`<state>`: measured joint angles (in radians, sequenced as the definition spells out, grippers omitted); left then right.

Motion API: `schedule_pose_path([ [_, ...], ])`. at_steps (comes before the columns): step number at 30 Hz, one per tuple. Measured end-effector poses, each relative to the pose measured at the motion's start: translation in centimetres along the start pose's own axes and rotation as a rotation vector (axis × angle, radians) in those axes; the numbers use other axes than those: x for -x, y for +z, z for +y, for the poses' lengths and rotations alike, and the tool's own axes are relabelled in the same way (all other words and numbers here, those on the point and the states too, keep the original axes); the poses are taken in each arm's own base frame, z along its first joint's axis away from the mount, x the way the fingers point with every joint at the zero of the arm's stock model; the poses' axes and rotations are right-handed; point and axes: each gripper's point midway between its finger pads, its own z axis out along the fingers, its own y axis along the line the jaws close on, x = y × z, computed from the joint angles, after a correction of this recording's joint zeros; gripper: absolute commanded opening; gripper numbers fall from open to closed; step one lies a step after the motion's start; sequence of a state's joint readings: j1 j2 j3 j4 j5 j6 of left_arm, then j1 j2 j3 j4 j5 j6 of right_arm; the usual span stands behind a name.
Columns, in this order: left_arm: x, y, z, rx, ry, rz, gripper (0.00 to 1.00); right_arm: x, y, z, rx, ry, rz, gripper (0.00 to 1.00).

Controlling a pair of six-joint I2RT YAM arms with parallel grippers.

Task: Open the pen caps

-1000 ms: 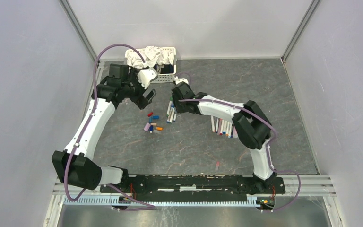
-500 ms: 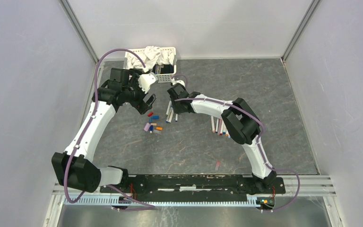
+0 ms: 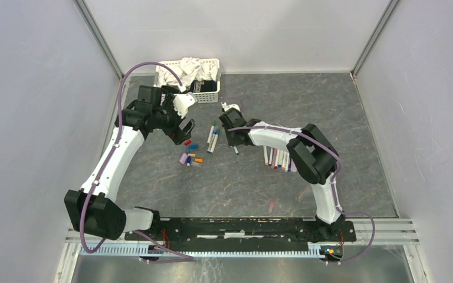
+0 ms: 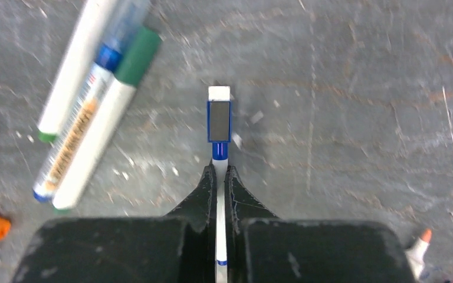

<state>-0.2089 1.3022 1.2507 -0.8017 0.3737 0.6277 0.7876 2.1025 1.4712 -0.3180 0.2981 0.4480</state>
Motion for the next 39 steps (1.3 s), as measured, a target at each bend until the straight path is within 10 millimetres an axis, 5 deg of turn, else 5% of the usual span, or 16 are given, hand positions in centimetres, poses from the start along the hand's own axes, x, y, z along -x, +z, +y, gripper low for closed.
schedule_pose_path([
  [8, -0.2, 0.1, -2.2, -0.123, 0.051, -0.021, 1.0, -1.1, -3.9, -2.3, 0.207, 0.037, 0.062, 0.0],
  [16, -2.0, 0.8, -7.0, -0.341, 0.186, -0.1, 1.0, 1.7, -11.6, 3.6, 0.685, -0.026, -0.004, 0.0],
  [28, -1.7, 0.9, -11.2, -0.501, 0.43, -0.182, 0.91, -2.0, -18.0, 10.1, 1.139, -0.111, 0.132, 0.0],
  [32, -2.2, 1.3, -13.1, -0.566, 0.482, -0.164, 0.81, -3.5, -18.8, 11.7, 1.207, -0.127, 0.185, 0.0],
  [39, -3.3, 1.9, -15.0, -0.628, 0.557, -0.112, 0.5, -3.8, -19.1, 12.3, 1.251, -0.111, 0.215, 0.0],
])
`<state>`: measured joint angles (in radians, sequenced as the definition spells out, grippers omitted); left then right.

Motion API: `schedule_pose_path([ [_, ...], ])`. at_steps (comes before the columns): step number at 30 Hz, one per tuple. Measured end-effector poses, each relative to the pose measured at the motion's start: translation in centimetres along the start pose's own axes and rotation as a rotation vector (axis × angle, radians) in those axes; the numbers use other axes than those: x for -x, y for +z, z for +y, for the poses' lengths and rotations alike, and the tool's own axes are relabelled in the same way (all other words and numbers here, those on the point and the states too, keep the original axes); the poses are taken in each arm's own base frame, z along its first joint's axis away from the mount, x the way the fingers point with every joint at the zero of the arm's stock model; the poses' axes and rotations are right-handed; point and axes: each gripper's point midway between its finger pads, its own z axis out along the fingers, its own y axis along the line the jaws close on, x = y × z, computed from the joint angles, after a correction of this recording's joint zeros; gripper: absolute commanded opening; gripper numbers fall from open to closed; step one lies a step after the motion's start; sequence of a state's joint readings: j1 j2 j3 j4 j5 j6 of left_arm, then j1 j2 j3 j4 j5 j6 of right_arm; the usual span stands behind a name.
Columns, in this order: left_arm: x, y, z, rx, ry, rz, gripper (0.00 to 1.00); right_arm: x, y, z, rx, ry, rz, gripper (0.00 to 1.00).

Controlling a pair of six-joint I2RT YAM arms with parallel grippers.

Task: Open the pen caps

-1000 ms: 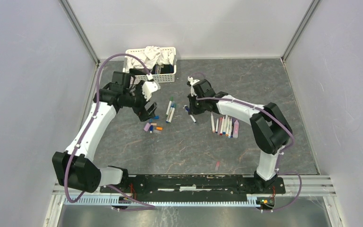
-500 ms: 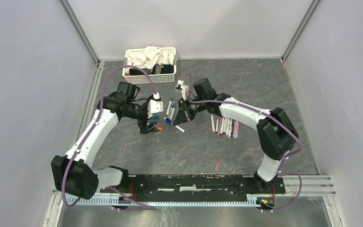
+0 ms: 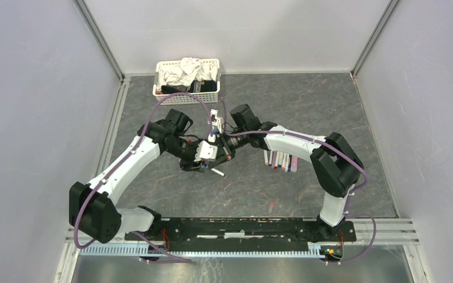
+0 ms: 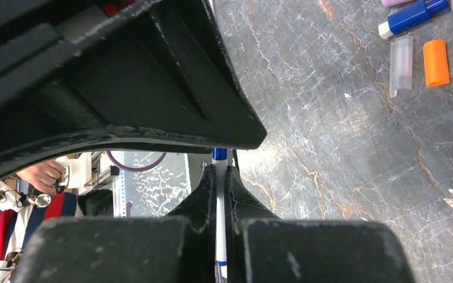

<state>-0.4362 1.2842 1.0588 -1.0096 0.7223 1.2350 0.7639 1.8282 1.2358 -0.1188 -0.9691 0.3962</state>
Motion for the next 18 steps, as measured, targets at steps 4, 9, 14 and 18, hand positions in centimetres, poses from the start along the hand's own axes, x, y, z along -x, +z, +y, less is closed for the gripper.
schedule_pose_path([
  [4, -0.8, 0.2, 0.0, -0.01, -0.001, 0.036, 0.38, 0.2, 0.0, 0.3, 0.012, -0.002, -0.004, 0.0],
  [9, -1.1, 0.2, -0.3, -0.02, 0.007, 0.059, 0.12, 0.3, 0.0, 0.5, 0.026, 0.001, -0.001, 0.09],
  [14, -1.4, 0.5, -0.5, -0.038, 0.003, 0.075, 0.02, 0.0, 0.3, 0.4, 0.031, 0.009, 0.008, 0.26],
  [18, -1.6, 0.7, -0.5, -0.043, -0.001, 0.079, 0.02, -0.4, 0.8, 0.2, 0.037, 0.007, 0.031, 0.22],
])
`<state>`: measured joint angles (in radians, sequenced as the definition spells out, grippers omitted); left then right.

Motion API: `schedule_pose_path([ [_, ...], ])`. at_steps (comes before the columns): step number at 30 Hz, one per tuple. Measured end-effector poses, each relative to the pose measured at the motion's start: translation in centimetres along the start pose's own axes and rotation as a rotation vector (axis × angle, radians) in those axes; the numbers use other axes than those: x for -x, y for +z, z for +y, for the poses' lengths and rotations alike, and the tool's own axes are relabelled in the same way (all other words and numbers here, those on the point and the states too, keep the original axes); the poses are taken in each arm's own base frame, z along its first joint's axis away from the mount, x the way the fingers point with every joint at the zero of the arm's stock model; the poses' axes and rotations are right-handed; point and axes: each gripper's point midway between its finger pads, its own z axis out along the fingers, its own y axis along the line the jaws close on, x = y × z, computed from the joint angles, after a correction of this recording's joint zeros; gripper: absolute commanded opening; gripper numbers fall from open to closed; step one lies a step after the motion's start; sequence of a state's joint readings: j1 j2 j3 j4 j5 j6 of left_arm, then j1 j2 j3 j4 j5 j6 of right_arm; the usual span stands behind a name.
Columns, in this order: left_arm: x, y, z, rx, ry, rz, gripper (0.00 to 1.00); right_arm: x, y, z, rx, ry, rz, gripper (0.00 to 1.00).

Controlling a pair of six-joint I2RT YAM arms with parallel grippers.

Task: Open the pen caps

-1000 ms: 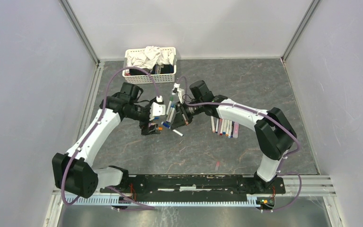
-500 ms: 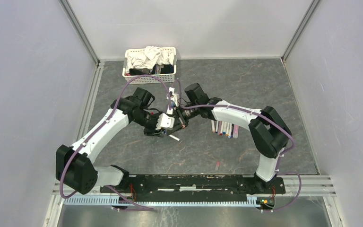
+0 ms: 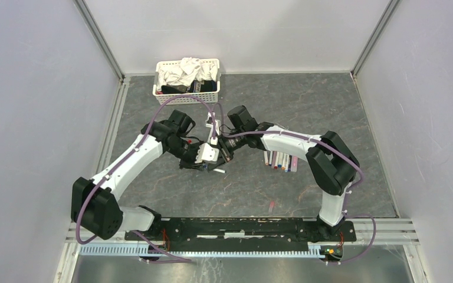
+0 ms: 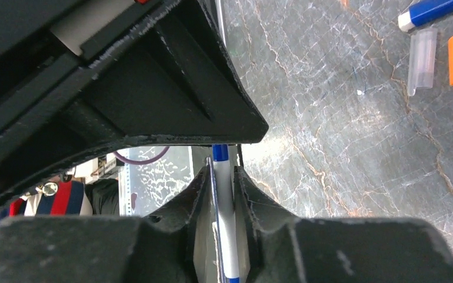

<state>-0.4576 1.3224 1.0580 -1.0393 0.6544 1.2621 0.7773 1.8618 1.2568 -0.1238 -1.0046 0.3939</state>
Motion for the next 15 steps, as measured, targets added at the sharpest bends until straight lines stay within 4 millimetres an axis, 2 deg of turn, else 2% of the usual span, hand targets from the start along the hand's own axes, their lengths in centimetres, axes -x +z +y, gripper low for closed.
schedule_pose_path([
  [3, 0.0, 0.0, 0.0, -0.001, -0.001, 0.002, 0.02, -0.5, 0.0, -0.2, 0.0, -0.001, 0.018, 0.15],
  [7, -0.1, 0.1, 0.0, -0.008, 0.0, 0.011, 0.02, -0.9, -0.1, -0.2, 0.007, -0.039, 0.035, 0.0],
  [15, -0.2, 0.0, 1.3, 0.003, 0.036, 0.025, 0.02, -0.4, -1.2, -1.2, -0.032, -0.127, 0.011, 0.0],
])
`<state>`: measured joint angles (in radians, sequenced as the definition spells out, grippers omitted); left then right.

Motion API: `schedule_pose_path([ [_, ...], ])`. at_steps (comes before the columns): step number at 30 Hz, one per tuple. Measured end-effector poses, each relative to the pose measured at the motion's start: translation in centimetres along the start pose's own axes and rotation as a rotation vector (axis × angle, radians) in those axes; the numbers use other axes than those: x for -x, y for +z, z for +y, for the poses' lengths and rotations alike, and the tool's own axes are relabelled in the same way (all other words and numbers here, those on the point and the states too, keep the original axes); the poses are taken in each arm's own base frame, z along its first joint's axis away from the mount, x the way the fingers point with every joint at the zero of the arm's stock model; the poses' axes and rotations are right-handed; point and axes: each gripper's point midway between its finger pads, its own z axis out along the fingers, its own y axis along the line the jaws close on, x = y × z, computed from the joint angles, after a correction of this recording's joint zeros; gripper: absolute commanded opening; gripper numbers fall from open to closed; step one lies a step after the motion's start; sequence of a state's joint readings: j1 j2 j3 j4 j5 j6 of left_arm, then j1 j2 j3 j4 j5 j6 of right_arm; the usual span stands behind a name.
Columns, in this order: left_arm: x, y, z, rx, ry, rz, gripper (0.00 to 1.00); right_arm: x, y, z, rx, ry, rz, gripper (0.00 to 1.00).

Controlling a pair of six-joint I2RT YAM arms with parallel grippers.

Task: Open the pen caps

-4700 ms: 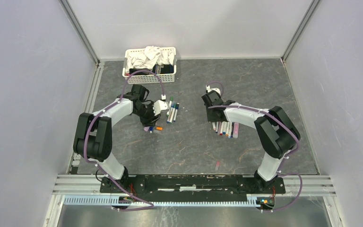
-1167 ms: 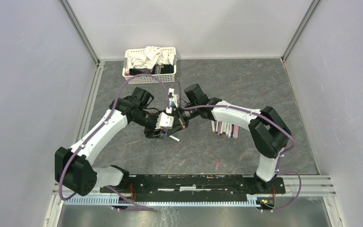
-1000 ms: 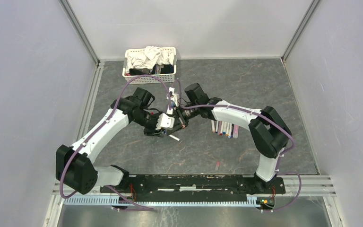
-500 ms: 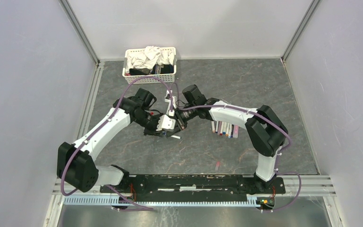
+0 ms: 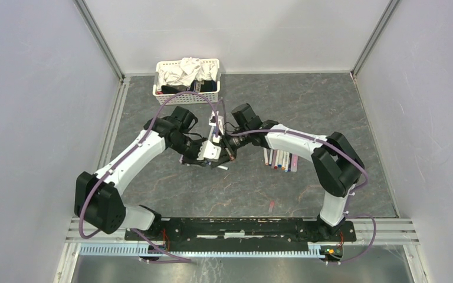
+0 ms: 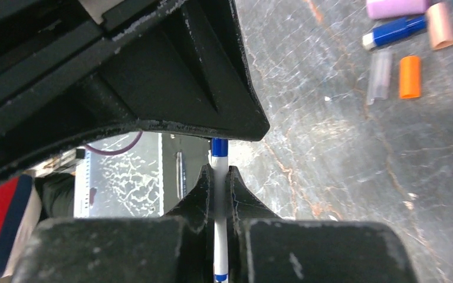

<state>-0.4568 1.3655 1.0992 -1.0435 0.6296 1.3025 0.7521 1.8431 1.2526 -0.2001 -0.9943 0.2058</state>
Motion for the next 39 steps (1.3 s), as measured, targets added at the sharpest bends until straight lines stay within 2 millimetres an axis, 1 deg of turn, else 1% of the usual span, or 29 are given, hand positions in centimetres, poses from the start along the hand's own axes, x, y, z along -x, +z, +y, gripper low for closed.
schedule_pose_path([
  [3, 0.3, -0.4, 1.3, 0.028, 0.042, -0.016, 0.02, 0.8, -1.0, -0.5, -0.04, -0.052, -0.036, 0.0],
  [6, 0.3, -0.7, 2.2, 0.055, 0.068, -0.025, 0.02, 1.3, -1.7, -0.9, -0.076, -0.091, -0.054, 0.0],
  [7, -0.9, -1.2, 2.6, 0.074, 0.057, 0.031, 0.02, 0.7, -2.0, -1.0, -0.087, -0.072, -0.04, 0.0],
  [9, -3.9, -2.7, 3.5, 0.125, 0.011, 0.124, 0.02, -1.6, -3.0, -1.8, -0.121, 0.009, 0.002, 0.0],
  [10, -4.8, -3.1, 3.8, 0.14, -0.005, 0.152, 0.02, -2.6, -3.3, -2.3, -0.137, 0.043, 0.02, 0.0],
  [11, -6.1, -3.6, 4.2, 0.16, -0.023, 0.193, 0.02, -3.9, -3.7, -2.9, -0.16, 0.087, 0.043, 0.0],
  [14, -7.5, -3.5, 4.2, 0.164, -0.032, 0.241, 0.02, -5.8, -4.5, -3.8, -0.206, 0.159, 0.081, 0.0],
  [17, -8.2, -2.9, 4.1, 0.164, -0.034, 0.249, 0.02, -6.2, -5.4, -4.7, -0.268, 0.179, 0.082, 0.0],
  [19, -8.5, -2.4, 4.2, 0.169, -0.037, 0.243, 0.07, -6.0, -6.2, -5.6, -0.339, 0.188, 0.069, 0.0],
  [20, -8.6, -2.1, 4.3, 0.175, -0.045, 0.237, 0.09, -5.7, -7.1, -6.5, -0.404, 0.199, 0.051, 0.0],
  [21, -8.8, -1.7, 4.4, 0.18, -0.059, 0.232, 0.11, -5.4, -8.0, -7.3, -0.465, 0.209, 0.032, 0.0],
  [23, -9.3, -0.8, 4.7, 0.19, -0.083, 0.221, 0.16, -5.0, -10.5, -9.5, -0.619, 0.243, -0.028, 0.0],
  [25, -10.1, 0.5, 4.8, 0.192, -0.12, 0.212, 0.23, -5.6, -13.8, -11.8, -0.798, 0.299, -0.093, 0.0],
  [27, -10.9, 1.6, 4.6, 0.188, -0.159, 0.211, 0.31, -6.4, -16.4, -13.5, -0.946, 0.343, -0.136, 0.0],
  [29, -11.6, 2.4, 4.7, 0.19, -0.191, 0.21, 0.37, -7.1, -18.0, -14.5, -1.058, 0.371, -0.16, 0.0],
  [30, -11.8, 2.8, 4.7, 0.192, -0.209, 0.209, 0.41, -7.6, -18.7, -15.0, -1.114, 0.383, -0.171, 0.0],
  [31, -12.0, 3.0, 4.8, 0.195, -0.22, 0.208, 0.44, -7.9, -19.1, -15.3, -1.149, 0.391, -0.179, 0.0],
  [32, -12.1, 3.1, 4.9, 0.2, -0.233, 0.207, 0.52, -8.2, -19.5, -15.6, -1.183, 0.4, -0.185, 0.0],
  [34, -12.1, 3.2, 5.2, 0.214, -0.244, 0.205, 0.55, -8.6, -20.1, -16.1, -1.234, 0.418, -0.198, 0.0],
  [36, -12.0, 3.1, 5.5, 0.23, -0.259, 0.201, 0.56, -8.6, -20.6, -16.5, -1.276, 0.435, -0.22, 0.01],
  [38, -12.0, 3.1, 5.5, 0.233, -0.268, 0.201, 0.59, -8.6, -20.9, -17.0, -1.314, 0.451, -0.241, 0.06],
  [39, -12.0, 3.1, 5.5, 0.234, -0.274, 0.2, 0.8, -8.7, -21.2, -17.2, -1.34, 0.461, -0.254, 0.09],
])
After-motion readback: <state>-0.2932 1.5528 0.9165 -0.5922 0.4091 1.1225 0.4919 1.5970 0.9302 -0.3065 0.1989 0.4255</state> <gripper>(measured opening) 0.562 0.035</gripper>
